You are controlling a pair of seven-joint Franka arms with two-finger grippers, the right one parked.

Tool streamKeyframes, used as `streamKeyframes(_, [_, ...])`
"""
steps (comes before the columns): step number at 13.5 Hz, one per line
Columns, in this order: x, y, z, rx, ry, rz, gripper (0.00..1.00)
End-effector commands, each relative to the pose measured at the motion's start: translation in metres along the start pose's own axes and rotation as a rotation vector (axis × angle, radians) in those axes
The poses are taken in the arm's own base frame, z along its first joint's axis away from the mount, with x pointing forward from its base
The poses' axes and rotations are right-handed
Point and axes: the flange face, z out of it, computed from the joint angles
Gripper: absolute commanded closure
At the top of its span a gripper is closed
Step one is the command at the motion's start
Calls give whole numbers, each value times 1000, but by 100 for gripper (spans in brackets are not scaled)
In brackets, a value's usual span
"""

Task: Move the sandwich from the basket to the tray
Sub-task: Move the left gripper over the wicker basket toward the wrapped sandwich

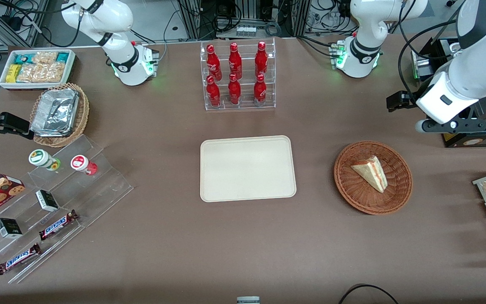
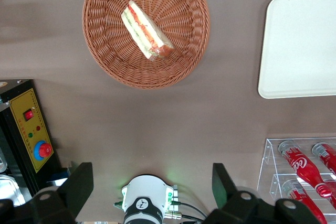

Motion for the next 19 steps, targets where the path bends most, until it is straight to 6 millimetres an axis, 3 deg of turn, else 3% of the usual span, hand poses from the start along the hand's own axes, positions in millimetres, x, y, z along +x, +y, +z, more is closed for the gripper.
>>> streamKeyframes(1, [0, -2, -7, 9, 33, 9, 0])
streamKeyframes(3, [7, -1, 0, 8, 26, 2, 0])
streamKeyframes(7, [36, -1, 34, 9, -1, -6, 0])
streamKeyframes(9, [52, -17, 61, -4, -2, -54, 0])
streamKeyframes(11, [61, -19, 90, -3, 12, -61, 0])
streamKeyframes(15, [72, -30, 139, -8, 50, -86, 0])
streamKeyframes(19, [79, -36, 185, -24, 97, -237, 0])
